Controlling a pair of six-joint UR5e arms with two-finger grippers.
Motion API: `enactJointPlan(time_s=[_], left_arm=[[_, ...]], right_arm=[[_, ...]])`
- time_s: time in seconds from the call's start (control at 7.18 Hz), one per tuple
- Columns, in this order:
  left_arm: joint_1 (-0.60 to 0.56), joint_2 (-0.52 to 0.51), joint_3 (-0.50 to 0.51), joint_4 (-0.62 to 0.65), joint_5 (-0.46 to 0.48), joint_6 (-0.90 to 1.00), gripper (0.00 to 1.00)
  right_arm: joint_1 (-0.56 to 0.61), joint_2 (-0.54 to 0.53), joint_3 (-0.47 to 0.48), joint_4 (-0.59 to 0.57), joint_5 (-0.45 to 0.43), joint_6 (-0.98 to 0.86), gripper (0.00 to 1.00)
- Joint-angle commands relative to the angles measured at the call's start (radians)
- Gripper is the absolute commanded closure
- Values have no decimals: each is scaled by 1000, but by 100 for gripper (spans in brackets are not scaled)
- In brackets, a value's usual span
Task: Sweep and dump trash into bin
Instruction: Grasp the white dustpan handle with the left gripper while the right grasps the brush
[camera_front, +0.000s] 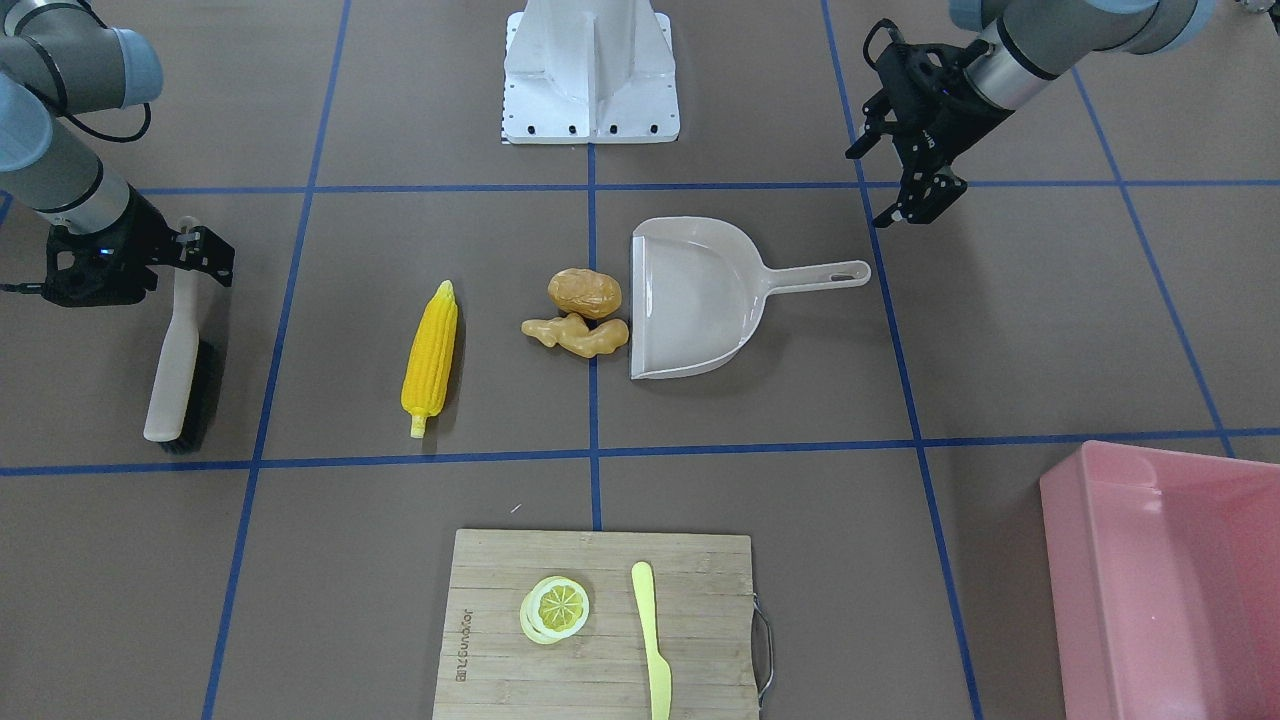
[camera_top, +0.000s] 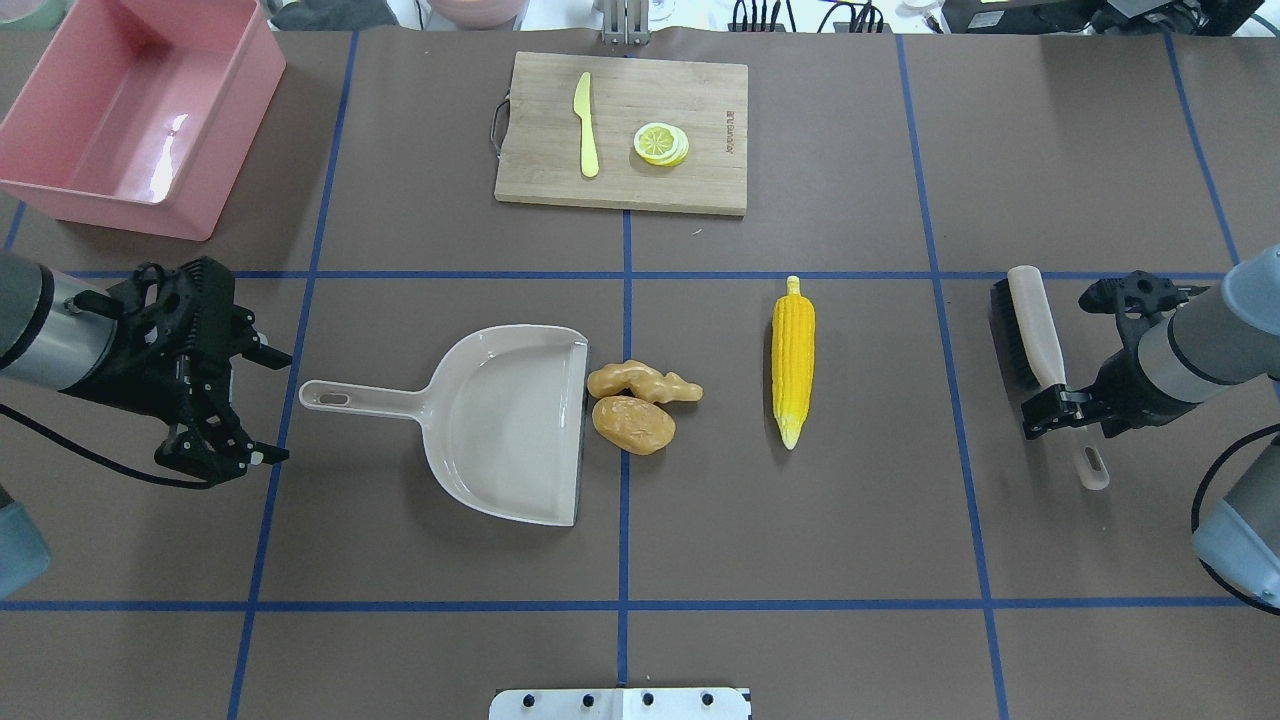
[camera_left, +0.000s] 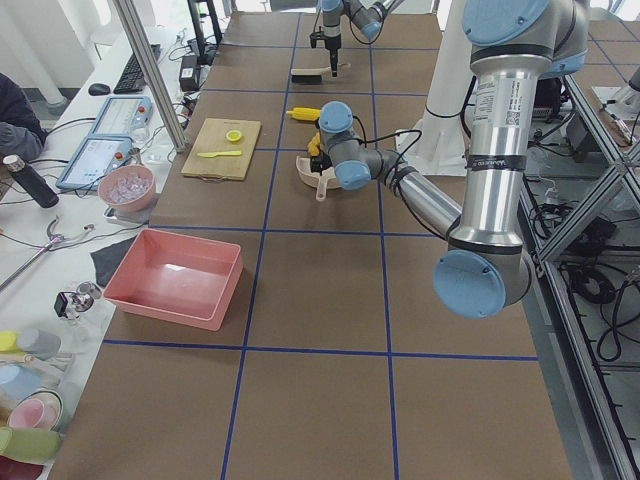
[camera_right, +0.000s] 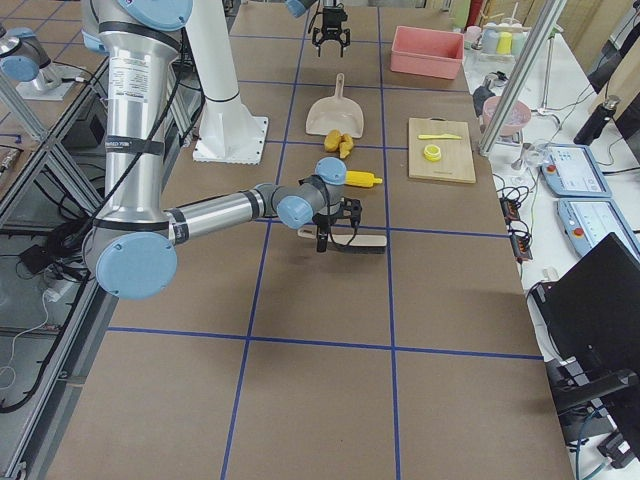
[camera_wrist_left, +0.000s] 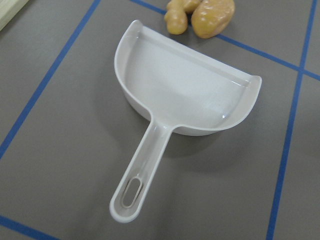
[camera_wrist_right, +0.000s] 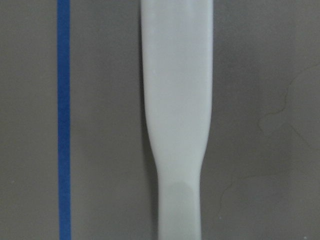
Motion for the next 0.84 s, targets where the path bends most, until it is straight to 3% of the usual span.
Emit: enactJointPlan(time_s=[0.0, 0.28, 0.7], left_arm=[[4, -30, 7, 24, 24, 44, 3], [28, -69, 82, 24, 76, 138, 5], [33, -163, 191, 21, 69, 138, 5]], right_arm=[[-3, -2, 4, -1, 3, 0, 68], [0, -2, 5, 1, 3, -1, 100], [69, 6, 39, -13, 24, -14, 100]])
